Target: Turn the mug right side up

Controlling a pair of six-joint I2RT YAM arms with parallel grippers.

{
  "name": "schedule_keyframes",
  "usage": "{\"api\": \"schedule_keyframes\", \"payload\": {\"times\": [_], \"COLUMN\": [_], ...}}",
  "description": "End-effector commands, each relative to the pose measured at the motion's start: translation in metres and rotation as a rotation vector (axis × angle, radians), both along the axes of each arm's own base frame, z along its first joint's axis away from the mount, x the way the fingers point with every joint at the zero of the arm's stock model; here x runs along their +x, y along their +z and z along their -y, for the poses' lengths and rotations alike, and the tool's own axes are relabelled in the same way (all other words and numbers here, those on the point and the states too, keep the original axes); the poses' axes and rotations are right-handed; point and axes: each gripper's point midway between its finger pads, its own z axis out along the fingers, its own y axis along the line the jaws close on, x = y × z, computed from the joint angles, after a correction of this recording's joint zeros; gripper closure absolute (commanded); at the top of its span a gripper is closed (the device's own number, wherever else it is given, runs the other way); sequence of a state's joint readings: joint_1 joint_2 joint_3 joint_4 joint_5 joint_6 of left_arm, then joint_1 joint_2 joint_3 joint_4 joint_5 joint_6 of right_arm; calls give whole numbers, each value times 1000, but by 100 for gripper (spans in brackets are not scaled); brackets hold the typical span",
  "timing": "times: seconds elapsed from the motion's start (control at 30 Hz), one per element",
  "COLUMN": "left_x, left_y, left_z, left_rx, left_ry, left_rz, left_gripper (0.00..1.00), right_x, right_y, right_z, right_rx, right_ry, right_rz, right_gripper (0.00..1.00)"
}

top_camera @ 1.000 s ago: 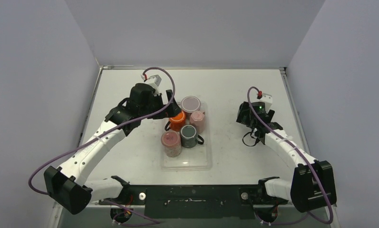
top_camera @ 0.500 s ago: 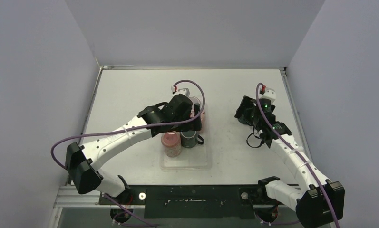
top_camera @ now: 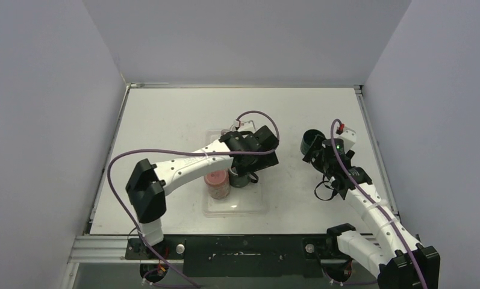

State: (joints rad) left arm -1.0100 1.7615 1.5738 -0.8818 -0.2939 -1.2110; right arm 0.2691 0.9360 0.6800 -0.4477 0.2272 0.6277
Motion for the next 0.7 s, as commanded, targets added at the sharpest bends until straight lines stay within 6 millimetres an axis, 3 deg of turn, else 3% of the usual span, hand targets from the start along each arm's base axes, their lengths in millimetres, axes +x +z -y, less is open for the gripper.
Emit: {"api": "schedule_keyframes", "payload": {"times": [0.0,0.17,0.4,0.67], "left_x": [0,-3,8,12], "left_y": [5,-26,-44,-69], "left_z": [4,-4,-2,-16], "left_rx": [15,63,85,148], "left_ry": [143,230,278,353], "left_rz": [-27,-94,-113,-140], "left_gripper": [14,20,35,38], "right_x": [-7,-13,-18,-18], "right_y": [1,-3,-4,-7], "right_z": [13,20,25,23], "right_rx": [-9,-23,-41,-37], "right_ry": [-80,-107,-118,-105], "right_rz": [5,5,6,1], "right_gripper": [17,17,18,18]}}
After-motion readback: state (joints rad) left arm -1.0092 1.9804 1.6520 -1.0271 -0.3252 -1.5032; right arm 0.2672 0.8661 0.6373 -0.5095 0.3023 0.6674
